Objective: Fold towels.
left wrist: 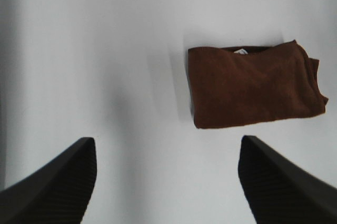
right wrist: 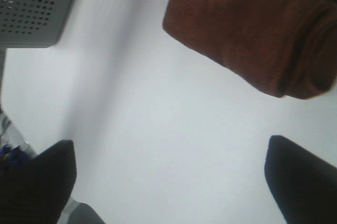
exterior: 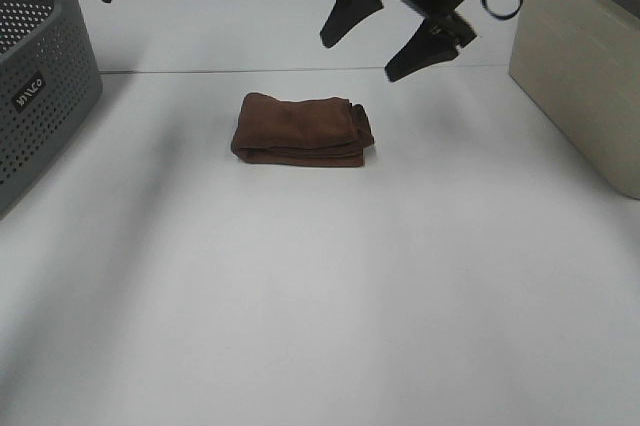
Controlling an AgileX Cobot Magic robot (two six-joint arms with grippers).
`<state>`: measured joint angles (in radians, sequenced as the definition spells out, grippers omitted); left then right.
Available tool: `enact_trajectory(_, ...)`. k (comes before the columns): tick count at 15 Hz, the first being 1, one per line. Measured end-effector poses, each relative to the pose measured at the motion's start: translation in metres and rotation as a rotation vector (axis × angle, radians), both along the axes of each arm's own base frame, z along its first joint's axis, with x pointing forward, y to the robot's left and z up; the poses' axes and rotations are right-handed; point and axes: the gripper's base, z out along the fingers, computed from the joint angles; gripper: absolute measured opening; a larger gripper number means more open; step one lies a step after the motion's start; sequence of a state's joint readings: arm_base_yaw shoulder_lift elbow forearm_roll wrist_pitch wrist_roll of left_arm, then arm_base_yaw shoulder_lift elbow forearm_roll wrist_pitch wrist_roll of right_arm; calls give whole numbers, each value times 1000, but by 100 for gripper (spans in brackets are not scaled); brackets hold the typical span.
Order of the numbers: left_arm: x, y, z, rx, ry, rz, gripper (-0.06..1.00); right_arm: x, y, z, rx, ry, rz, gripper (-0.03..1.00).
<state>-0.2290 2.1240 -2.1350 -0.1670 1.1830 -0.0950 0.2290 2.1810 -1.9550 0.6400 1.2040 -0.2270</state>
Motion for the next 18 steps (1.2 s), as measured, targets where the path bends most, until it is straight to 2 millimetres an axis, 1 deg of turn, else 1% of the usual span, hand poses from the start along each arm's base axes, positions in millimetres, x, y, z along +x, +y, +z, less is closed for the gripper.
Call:
enact_trajectory(2, -11, 5, 22, 28, -28, 0, 71, -12, -13, 38, -105, -81, -49, 91)
enact_trajectory(3, -26, 10, 44, 39, -71, 2, 71, -32, -28, 79, -195, -182, -88, 91)
enact_trajectory(4, -38, 14, 54, 40, -83, 3, 71, -36, -31, 85, -209, -197, -95, 91)
enact_trajectory(5, -44, 15, 59, 43, -85, 3, 71, -50, -37, 100, -241, -229, -111, 91)
enact_trajectory(6, -58, 19, 65, 45, -83, 2, 71, -63, -43, 110, -268, -247, -119, 91)
enact_trajectory(7, -74, 22, 69, 47, -74, 2, 71, -78, -49, 119, -289, -262, -126, 91)
enact_trajectory(8, -92, 27, 68, 55, -51, -2, 71, -96, -55, 128, -306, -280, -129, 91)
enact_trajectory(9, -114, 32, 72, 60, -45, -7, 71, -115, -61, 135, -319, -294, -132, 91)
enact_trajectory(11, -160, 43, 70, 71, -13, -13, 71, -153, -73, 134, -356, -284, -129, 91)
enact_trajectory(12, -170, 45, 69, 74, -10, -15, 71, -164, -76, 136, -364, -292, -130, 91)
enact_trajectory(14, -225, 58, 65, 76, -10, -15, 71, -205, -89, 128, -403, -287, -129, 91)
enact_trajectory(15, -249, 64, 61, 74, -16, -14, 71, -224, -94, 119, -420, -271, -124, 91)
enact_trajectory(16, -302, 76, 51, 67, -51, -15, 71, -265, -105, 102, -435, -258, -120, 91)
enact_trajectory(18, -351, 87, 37, 61, -121, -28, 71, -301, -113, 79, -440, -241, -116, 91)
